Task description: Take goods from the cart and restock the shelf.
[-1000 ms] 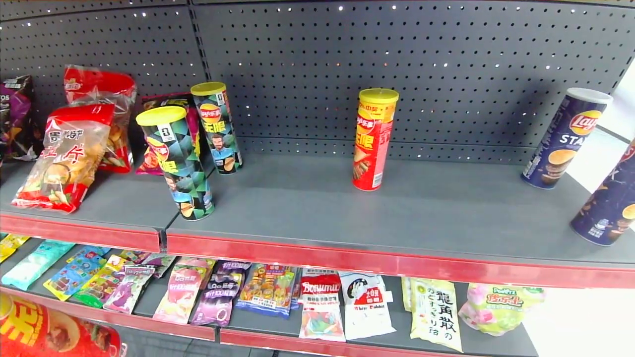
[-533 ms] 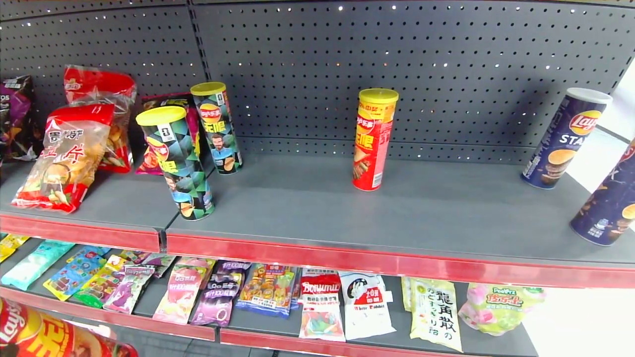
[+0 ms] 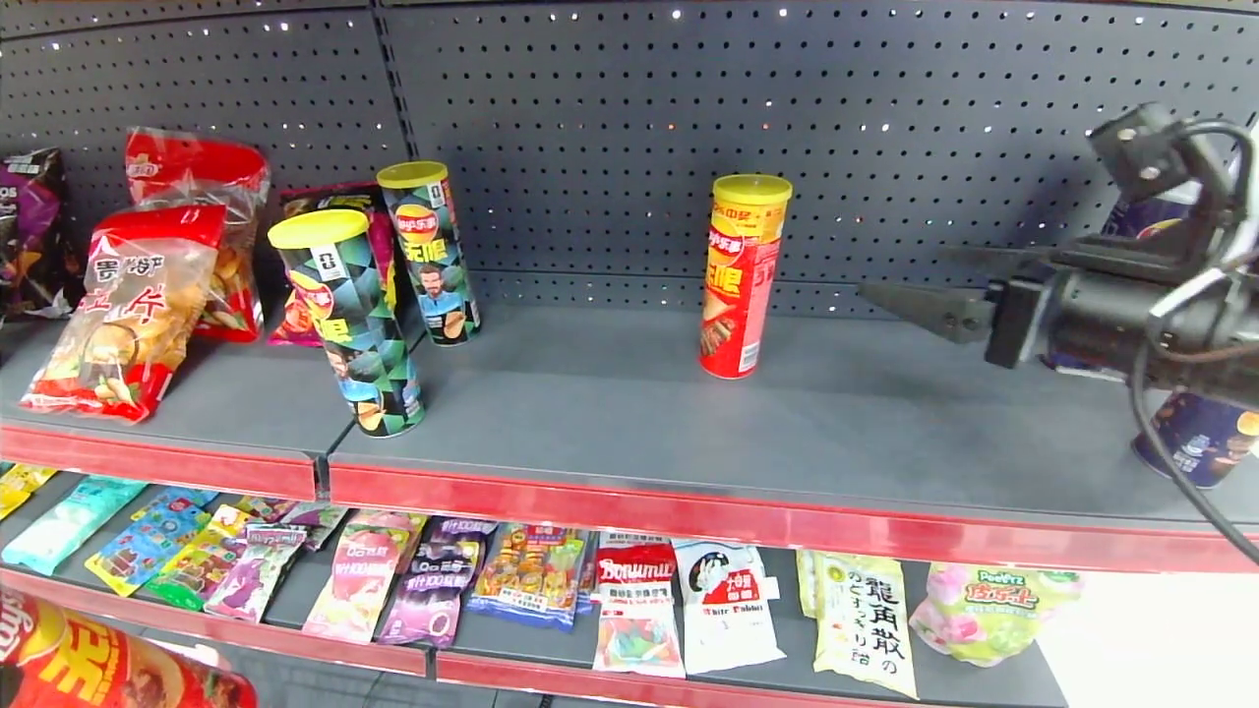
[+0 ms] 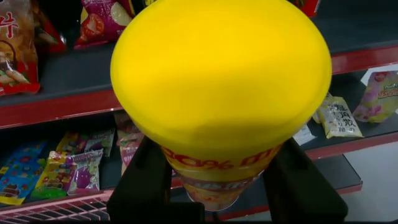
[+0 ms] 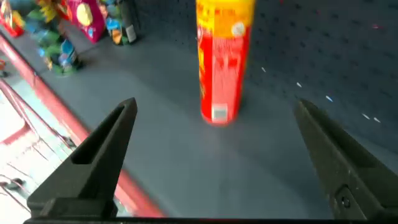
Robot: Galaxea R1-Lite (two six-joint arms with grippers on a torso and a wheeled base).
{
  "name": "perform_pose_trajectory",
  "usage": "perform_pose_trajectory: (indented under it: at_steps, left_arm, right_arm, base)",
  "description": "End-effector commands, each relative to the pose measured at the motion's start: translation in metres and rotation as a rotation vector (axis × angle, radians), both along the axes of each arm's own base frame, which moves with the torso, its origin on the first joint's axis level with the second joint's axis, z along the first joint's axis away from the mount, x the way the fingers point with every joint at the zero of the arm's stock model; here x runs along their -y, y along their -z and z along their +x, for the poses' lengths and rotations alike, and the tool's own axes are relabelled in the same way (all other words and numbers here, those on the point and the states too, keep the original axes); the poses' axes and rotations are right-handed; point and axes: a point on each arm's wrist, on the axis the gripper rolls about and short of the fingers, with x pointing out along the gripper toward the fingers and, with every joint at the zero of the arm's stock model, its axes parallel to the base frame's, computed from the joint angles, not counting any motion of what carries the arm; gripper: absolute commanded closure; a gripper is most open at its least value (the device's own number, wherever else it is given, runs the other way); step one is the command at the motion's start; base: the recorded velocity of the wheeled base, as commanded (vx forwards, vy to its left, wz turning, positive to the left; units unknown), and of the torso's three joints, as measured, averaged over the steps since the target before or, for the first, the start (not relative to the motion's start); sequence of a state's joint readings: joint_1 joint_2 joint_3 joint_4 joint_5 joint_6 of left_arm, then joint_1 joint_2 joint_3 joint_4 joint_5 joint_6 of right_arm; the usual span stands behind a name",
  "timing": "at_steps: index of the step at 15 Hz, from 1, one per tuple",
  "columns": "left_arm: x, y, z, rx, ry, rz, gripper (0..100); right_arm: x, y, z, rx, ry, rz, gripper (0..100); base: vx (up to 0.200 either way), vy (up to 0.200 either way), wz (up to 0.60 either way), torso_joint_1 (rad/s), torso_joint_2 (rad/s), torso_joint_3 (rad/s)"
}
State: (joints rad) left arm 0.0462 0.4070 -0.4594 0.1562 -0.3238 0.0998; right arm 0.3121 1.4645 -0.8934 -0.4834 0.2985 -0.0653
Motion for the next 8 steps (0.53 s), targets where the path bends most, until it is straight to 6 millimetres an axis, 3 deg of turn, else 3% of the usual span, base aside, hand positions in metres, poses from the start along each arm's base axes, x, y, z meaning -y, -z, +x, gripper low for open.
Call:
perform_pose_trajectory:
  at_steps: [1,8]
  left_arm:
    - [0.000,-0.001,0.000,0.001,-0.003,0.000,100]
    - [-0.001,0.002,0.000,-0.002,-0.034,0.003,100]
  right_arm:
    - [-0.022,0.027,0.052,-0.083,-0.021,-0.015,0]
    - [-0.039,0.030,0.089,-0.065,-0.032,-0.010,0]
  base:
    - [0.000,0.000,0.00,0.000,0.00,0.000]
    - [0.000,0.000,0.00,0.000,0.00,0.000]
